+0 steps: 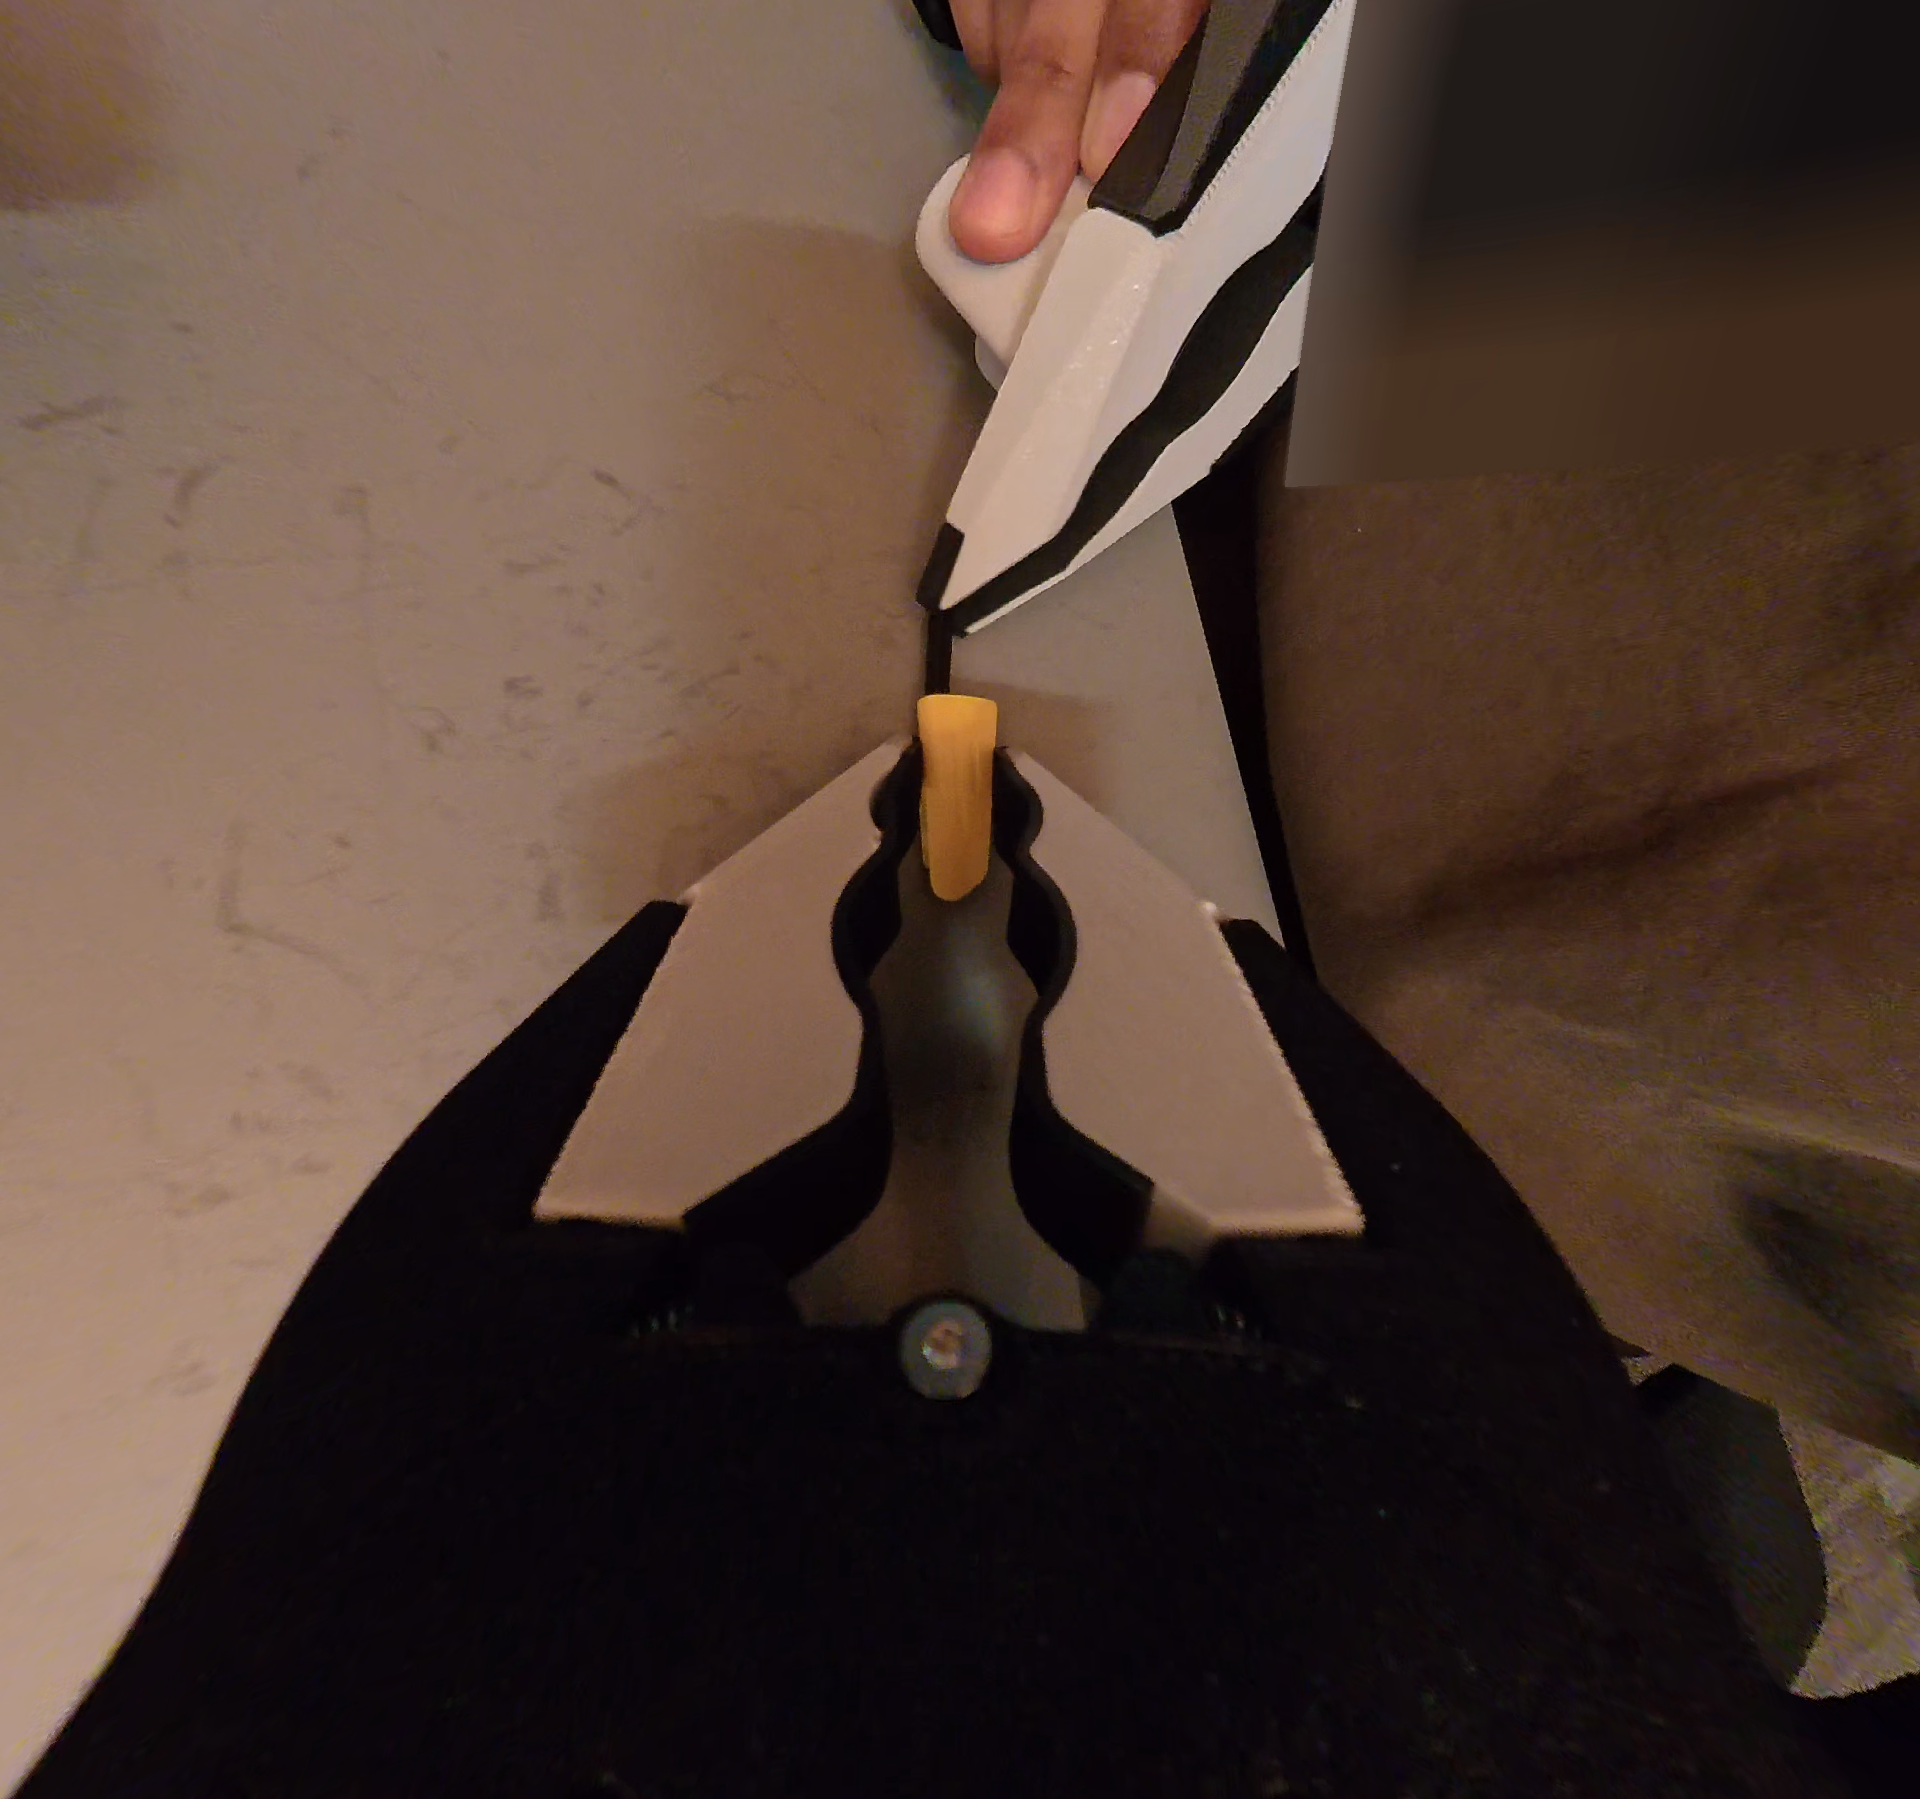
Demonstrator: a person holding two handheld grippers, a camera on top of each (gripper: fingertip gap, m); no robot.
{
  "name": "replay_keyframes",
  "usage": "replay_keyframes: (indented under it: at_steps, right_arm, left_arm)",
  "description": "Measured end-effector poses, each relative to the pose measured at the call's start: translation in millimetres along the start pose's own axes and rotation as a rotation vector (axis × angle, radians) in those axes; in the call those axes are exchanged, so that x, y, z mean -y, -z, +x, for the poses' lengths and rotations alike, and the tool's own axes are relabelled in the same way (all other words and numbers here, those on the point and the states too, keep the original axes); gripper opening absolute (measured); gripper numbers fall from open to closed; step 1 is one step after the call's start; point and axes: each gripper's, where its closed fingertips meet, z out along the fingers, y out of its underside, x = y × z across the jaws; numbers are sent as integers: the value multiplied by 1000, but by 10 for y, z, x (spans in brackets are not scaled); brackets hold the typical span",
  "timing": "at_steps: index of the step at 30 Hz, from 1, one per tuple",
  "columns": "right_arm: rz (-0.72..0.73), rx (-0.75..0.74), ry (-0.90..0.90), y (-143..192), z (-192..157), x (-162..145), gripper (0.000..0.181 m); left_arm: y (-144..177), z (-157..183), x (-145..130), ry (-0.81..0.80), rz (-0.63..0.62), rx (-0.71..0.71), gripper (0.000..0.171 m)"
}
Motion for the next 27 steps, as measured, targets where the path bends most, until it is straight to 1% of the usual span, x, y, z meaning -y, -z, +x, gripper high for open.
replay_keyframes:
  at_steps: [3, 8, 10, 16, 21, 27]
  right_arm:
    - [-2, 32, -30, -10, -10, -5, 3]
    - [34, 154, -195, -20, -14, -12, 2]
    - [44, 194, -229, -26, -16, -12, 2]
    - [61, 234, -232, -37, -14, -7, 1]
    - [55, 212, -202, -40, -10, -5, 1]
    - [44, 206, -162, -45, -6, 3, 0]
  left_arm:
    - [-1, 0, -1, -2, -1, 3, 11]
    - [-4, -2, -6, -26, -4, 24, 10]
    - [-4, -3, -6, -29, -5, 25, 10]
    - [-4, -6, -7, -22, -8, 21, 10]
    - [-5, -8, 0, 14, 3, 27, 10]
    - [-6, -12, -1, 19, 4, 49, 9]
